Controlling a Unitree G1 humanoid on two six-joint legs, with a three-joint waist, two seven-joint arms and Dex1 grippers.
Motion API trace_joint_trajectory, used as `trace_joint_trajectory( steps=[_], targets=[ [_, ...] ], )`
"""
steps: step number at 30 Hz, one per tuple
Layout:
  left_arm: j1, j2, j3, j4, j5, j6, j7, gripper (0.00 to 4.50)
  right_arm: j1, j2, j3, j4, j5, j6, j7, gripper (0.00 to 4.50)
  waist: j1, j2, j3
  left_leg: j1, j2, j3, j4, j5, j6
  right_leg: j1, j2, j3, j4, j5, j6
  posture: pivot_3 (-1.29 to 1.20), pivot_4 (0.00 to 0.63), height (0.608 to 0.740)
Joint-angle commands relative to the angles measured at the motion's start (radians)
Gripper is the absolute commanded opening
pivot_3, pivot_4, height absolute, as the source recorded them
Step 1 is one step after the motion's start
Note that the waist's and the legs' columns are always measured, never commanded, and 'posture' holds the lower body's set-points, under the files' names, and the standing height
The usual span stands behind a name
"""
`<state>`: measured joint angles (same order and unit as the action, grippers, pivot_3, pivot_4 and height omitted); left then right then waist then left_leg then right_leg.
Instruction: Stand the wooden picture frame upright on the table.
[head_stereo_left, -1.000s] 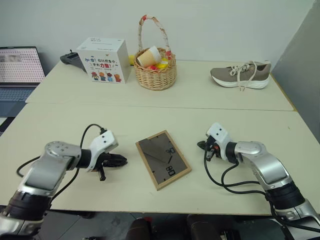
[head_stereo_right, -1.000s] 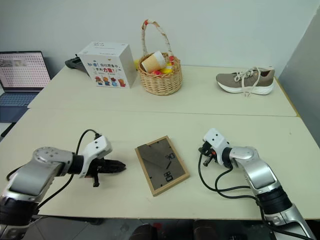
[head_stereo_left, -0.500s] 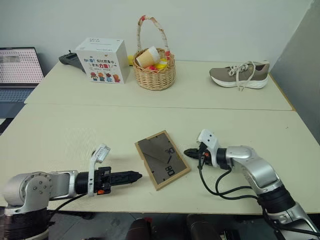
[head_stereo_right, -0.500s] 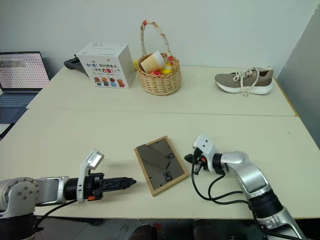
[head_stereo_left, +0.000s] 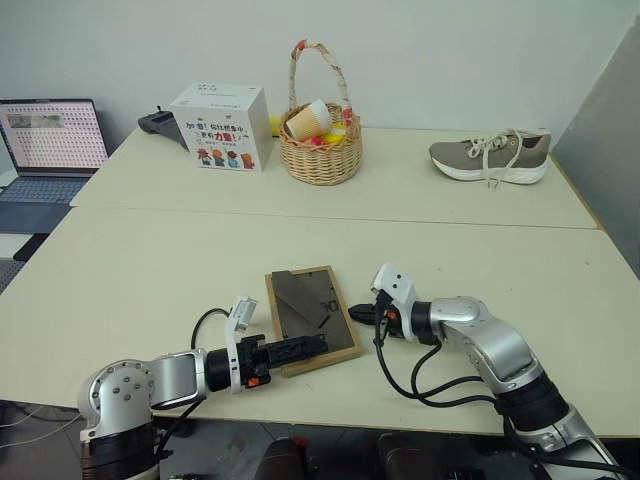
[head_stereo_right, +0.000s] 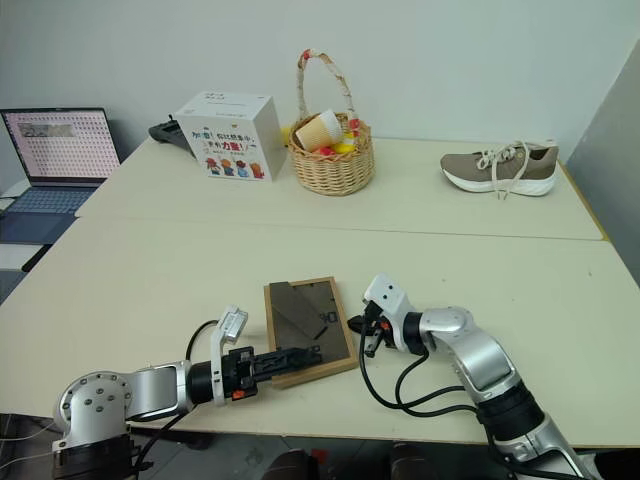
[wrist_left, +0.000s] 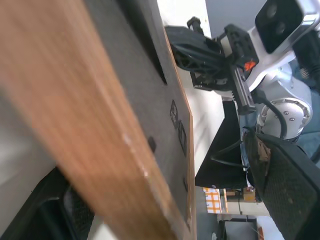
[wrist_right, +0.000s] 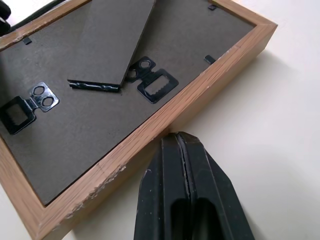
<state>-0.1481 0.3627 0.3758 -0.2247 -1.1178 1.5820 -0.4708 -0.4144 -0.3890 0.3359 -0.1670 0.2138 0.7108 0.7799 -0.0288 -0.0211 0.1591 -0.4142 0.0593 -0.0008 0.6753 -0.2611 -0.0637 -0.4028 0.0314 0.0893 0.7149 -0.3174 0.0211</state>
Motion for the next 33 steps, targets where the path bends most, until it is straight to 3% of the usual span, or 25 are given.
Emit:
trace_joint_trajectory(
  steps=[1, 4, 8, 22, 24, 26, 33],
  targets=[
    [0.013, 0.004, -0.057, 0.038, 0.053, 0.000, 0.033, 4.46, 0.003, -0.022, -0.026, -0.055, 0.009, 0.002, -0.005, 0.00, 0.000, 0.001, 0.000, 0.000, 0.000, 0.000, 0.000, 0.000, 0.000, 0.000, 0.000, 0.000, 0.000, 0.000, 0.000, 0.00, 0.150, 0.740],
    [-0.008, 0.025, -0.036, 0.057, 0.036, -0.010, 0.012, 4.46, 0.010, -0.043, -0.033, -0.047, 0.001, -0.006, -0.008, 0.00, 0.000, 0.001, -0.001, 0.000, 0.000, 0.000, 0.000, 0.000, 0.000, 0.000, 0.000, 0.000, 0.000, 0.000, 0.000, 0.00, 0.150, 0.740],
    [-0.043, 0.034, 0.022, 0.061, -0.017, 0.015, 0.011, 3.88, 0.007, -0.035, -0.042, -0.015, -0.002, -0.028, -0.029, 0.00, -0.004, 0.001, -0.001, 0.000, 0.000, 0.000, 0.000, 0.000, 0.000, 0.000, 0.001, 0.000, 0.000, 0.000, 0.000, 0.00, 0.150, 0.740],
    [-0.076, 0.068, 0.079, 0.036, -0.116, 0.032, 0.080, 1.40, -0.041, -0.032, -0.113, 0.039, 0.010, -0.072, -0.053, 0.00, -0.006, 0.000, 0.000, -0.001, 0.002, 0.000, -0.001, 0.000, 0.000, -0.002, 0.002, 0.000, 0.000, 0.000, 0.000, 0.00, 0.150, 0.740],
    [-0.118, 0.103, 0.064, 0.026, -0.116, 0.016, 0.063, 1.29, -0.077, -0.029, -0.177, 0.016, 0.073, -0.054, -0.030, 0.00, -0.006, 0.000, 0.001, -0.001, 0.002, 0.000, -0.001, 0.000, 0.000, -0.002, 0.002, 0.000, 0.000, 0.000, 0.000, 0.00, 0.150, 0.740],
    [-0.193, 0.171, 0.021, 0.025, -0.090, -0.023, 0.005, 1.29, -0.149, -0.029, -0.281, -0.039, 0.232, 0.049, 0.031, 0.00, -0.005, -0.002, 0.006, -0.001, 0.002, 0.000, 0.000, 0.000, 0.000, -0.002, 0.002, 0.000, 0.001, 0.000, 0.000, 0.00, 0.150, 0.740],
    [-0.344, 0.329, -0.106, 0.074, -0.056, -0.102, -0.229, 1.29, -0.320, -0.088, -0.371, -0.033, 0.471, 0.253, 0.146, 1.54, -0.004, -0.004, 0.007, -0.001, 0.002, 0.000, -0.005, 0.000, -0.001, -0.002, 0.002, -0.001, -0.004, 0.000, 0.000, 0.00, 0.150, 0.740]
  ],
)
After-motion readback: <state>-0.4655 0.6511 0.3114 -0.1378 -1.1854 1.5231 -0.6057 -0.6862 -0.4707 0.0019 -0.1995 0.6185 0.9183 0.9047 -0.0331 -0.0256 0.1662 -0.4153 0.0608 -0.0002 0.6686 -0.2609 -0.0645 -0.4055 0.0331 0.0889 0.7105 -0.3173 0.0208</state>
